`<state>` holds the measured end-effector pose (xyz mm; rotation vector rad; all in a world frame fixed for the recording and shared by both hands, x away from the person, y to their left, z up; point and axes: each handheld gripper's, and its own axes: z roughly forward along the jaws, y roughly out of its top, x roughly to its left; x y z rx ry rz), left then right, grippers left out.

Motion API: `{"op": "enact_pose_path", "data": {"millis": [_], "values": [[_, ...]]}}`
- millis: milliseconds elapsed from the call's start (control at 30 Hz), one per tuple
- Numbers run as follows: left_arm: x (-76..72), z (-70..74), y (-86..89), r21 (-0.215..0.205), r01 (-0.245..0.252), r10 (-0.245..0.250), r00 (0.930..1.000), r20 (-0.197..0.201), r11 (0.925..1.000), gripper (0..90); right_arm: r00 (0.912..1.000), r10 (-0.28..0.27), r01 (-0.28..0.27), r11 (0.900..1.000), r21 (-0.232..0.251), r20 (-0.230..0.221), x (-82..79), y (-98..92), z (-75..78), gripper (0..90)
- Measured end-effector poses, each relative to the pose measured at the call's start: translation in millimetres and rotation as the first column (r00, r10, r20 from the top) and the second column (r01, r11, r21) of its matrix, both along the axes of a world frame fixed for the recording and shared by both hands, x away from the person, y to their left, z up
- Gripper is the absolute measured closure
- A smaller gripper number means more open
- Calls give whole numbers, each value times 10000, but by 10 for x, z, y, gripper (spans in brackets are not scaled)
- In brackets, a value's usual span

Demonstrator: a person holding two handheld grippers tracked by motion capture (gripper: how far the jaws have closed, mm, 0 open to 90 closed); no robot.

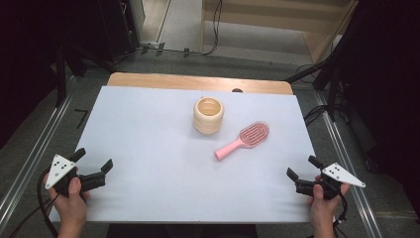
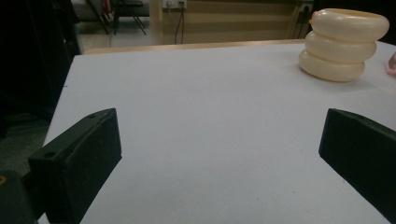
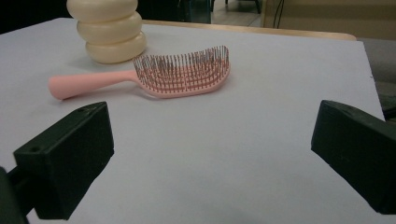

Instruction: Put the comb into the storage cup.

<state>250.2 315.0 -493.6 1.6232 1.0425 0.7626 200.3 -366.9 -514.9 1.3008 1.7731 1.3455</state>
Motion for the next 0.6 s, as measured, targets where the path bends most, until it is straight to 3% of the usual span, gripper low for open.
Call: {"op": "enact_pose_path", "data": {"millis": [133,233,300,600], "values": [[6,38,-43,274,160,-161,9999,37,9995,0,9999,112,-113,9995,-292,-44,11,36,-1,0],[28,77,-74,-142,430,-431,9991,-59,9990,0,9999,153,-154,9994,-297,-34,13,40,-2,0],[37,119,-118,-144,487,-487,9988,-48,9987,0,9998,214,-213,9994,-283,22,18,39,-4,0],[85,444,-393,114,1142,-1144,9933,164,9934,0,9992,391,-389,9988,-286,84,4,46,-5,0]]}}
